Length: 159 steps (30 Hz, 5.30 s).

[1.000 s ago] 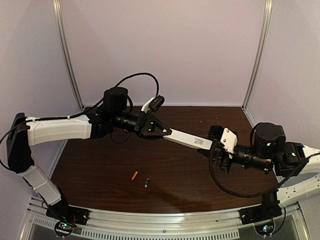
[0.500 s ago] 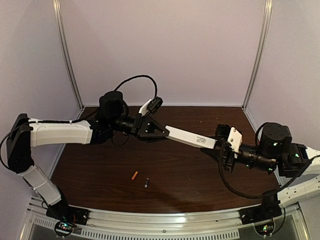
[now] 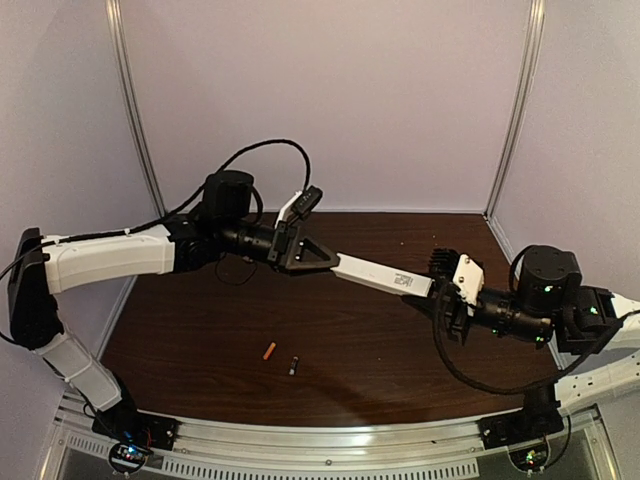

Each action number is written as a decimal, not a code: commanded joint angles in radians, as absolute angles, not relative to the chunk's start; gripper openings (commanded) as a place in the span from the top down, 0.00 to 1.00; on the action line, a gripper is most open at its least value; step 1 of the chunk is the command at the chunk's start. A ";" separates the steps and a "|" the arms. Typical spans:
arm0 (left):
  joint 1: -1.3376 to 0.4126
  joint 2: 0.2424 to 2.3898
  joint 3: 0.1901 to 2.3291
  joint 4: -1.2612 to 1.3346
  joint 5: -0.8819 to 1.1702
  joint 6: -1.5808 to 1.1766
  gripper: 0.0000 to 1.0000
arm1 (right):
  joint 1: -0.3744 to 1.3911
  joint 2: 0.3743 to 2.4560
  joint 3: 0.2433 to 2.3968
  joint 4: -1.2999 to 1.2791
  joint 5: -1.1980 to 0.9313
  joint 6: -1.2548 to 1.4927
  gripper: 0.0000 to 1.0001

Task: Load the batteries into the remote control
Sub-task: Remove the battery cover from the remote control, then place the battery cover at the center of the board, then pass from the right arm to the left

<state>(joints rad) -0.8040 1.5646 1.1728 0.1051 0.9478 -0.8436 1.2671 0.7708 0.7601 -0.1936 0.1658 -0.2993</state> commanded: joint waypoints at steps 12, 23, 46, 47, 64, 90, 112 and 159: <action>-0.806 1.537 1.208 0.067 0.992 -0.766 0.80 | 1.265 0.804 0.781 -0.186 0.199 -0.284 1.00; -0.807 1.522 1.186 0.092 1.001 -0.783 0.92 | 1.265 0.830 0.789 -0.200 0.229 -0.278 1.00; -0.694 1.461 1.002 0.586 1.101 -1.095 1.00 | 1.264 0.760 0.760 -0.231 0.267 -0.271 1.00; -0.680 1.456 0.997 0.586 1.102 -1.096 1.00 | 1.263 0.759 0.759 -0.234 0.270 -0.269 1.00; -0.380 1.530 0.850 0.275 0.843 -0.915 1.00 | 1.263 0.778 0.793 -0.312 0.127 -0.264 1.00; -0.336 1.888 0.849 0.200 0.696 -0.791 0.71 | 1.264 0.834 0.825 -0.293 0.003 -0.240 1.00; -0.659 1.026 0.872 -0.143 0.703 -0.100 0.31 | 1.259 0.898 0.885 -0.311 -0.204 -0.212 0.99; -1.171 1.226 1.040 -0.153 0.092 0.027 0.91 | 1.253 0.845 0.849 -0.163 0.037 -0.005 0.00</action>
<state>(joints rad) -1.1896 1.2301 1.0512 -0.2878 0.2115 0.1623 1.2610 0.8761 0.8768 -0.2478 -0.1158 -0.1074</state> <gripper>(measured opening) 0.315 0.982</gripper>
